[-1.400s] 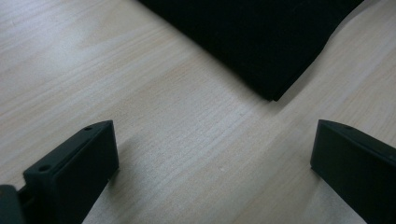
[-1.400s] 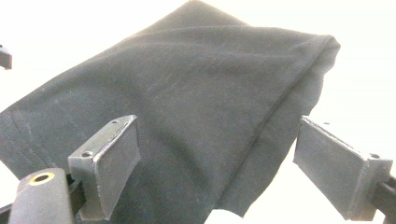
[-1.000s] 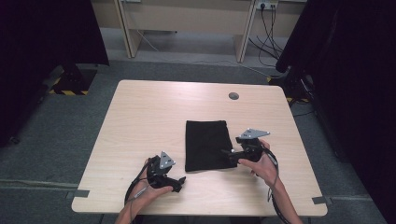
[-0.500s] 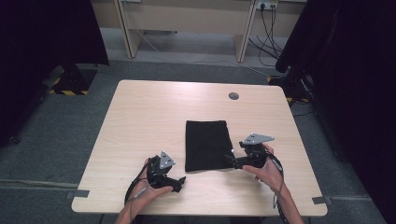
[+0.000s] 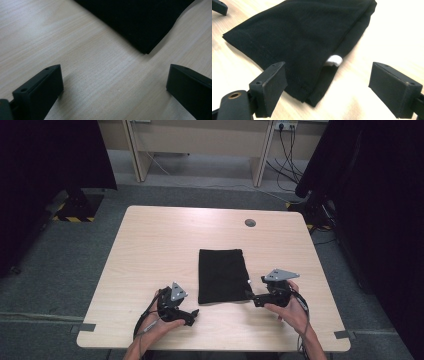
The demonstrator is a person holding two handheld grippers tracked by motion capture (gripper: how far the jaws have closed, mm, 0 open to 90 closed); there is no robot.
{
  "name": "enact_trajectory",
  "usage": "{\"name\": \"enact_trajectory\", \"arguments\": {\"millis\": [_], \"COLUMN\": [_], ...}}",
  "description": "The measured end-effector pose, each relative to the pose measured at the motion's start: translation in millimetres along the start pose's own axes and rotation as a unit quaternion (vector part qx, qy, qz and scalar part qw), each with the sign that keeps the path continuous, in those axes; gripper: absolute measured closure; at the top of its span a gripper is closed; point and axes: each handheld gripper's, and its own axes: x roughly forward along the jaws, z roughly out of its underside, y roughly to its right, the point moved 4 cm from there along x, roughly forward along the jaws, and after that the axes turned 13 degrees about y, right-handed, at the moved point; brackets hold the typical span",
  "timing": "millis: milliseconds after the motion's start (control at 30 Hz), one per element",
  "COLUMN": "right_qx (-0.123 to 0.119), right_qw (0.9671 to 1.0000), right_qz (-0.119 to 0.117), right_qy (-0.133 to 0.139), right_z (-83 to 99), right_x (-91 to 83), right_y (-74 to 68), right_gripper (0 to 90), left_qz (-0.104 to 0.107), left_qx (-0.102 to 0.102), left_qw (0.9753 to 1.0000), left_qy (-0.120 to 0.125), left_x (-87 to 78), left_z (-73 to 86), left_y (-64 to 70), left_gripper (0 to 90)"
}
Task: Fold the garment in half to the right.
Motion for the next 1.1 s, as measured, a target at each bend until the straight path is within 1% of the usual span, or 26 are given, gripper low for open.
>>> {"name": "enact_trajectory", "arguments": {"millis": [467,500,767,867,1100], "right_qx": [0.023,0.021,0.032,0.032,0.042], "right_qw": [0.9997,0.9998,0.9994,0.9993,0.9989], "right_qz": [0.003,0.003,0.010,0.016,0.022], "right_qy": [-0.002,-0.002,-0.006,-0.007,-0.005], "right_z": [14.6,15.7,23.7,25.5,30.7], "right_x": [-16.5,-17.4,-24.1,-27.6,-34.8], "right_y": [0.4,0.4,-2.8,-3.7,-6.5], "right_gripper": [15.1,15.1,15.1,15.0,15.0], "left_qz": [0.000,0.000,0.000,-0.003,-0.006], "left_qx": [0.000,0.000,-0.001,-0.001,-0.005], "left_qw": [1.0000,1.0000,1.0000,1.0000,1.0000], "left_qy": [0.000,0.000,0.001,-0.001,-0.001], "left_x": [-0.1,-0.1,-0.6,-3.0,-8.9], "left_z": [0.1,0.1,0.4,1.7,5.3], "left_y": [0.0,0.0,-0.3,-1.2,-4.7], "left_gripper": [0.0,0.0,0.0,0.0,0.0]}}
